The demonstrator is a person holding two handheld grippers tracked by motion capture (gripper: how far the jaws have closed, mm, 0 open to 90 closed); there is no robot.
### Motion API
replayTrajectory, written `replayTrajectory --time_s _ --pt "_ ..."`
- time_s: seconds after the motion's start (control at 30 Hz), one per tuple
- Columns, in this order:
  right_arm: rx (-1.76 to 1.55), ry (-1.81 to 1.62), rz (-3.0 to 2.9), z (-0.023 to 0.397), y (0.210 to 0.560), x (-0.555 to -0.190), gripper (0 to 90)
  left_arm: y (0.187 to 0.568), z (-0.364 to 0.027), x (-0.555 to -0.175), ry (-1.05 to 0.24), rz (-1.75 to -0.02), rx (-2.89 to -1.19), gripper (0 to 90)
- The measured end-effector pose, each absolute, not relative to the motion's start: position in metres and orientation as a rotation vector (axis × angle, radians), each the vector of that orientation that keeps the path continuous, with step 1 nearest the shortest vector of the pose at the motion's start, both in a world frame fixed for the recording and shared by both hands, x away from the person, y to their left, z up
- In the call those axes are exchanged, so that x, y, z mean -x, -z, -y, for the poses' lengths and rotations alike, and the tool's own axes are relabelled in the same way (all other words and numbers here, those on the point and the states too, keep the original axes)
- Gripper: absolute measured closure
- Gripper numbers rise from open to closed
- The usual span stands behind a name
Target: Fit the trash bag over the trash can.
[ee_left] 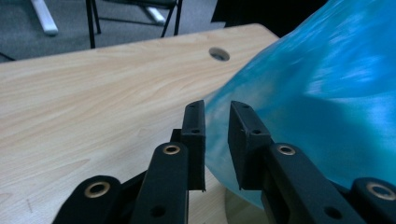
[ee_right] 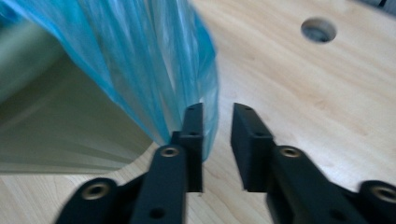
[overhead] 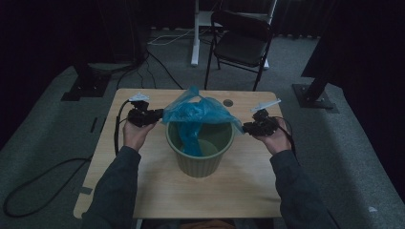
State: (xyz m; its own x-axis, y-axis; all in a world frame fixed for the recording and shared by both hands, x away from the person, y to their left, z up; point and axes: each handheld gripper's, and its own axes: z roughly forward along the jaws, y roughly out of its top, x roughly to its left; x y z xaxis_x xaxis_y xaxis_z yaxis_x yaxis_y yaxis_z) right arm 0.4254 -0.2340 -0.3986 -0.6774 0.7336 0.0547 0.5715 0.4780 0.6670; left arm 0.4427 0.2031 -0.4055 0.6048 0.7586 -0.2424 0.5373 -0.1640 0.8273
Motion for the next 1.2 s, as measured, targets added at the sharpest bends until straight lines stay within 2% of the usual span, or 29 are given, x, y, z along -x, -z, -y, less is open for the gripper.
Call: replayTrajectory --time_s 0.2,0.43,0.73,0.93,1.2 --pt "-1.089 -1.05 -2.425 0.24 0.384 -0.417 68.1 0.394 -0.211 -0.43 -0.293 -1.007 -1.807 72.5" --pt "-1.029 -1.121 -2.383 0.243 0.369 -0.404 65.8 0.38 -0.21 -0.414 -0.274 -0.891 -1.777 60.9" --pt "-0.895 -1.243 -2.408 0.236 0.352 -0.389 59.9 0.369 -0.205 -0.402 -0.241 -0.805 -1.793 53.4" --pt "-0.854 -1.223 -2.458 0.224 0.355 -0.395 56.2 0.371 -0.197 -0.407 -0.245 -0.825 -1.805 54.9" --pt "-0.889 -1.258 -2.455 0.218 0.359 -0.408 56.9 0.372 -0.19 -0.411 -0.262 -0.852 -1.82 65.7"
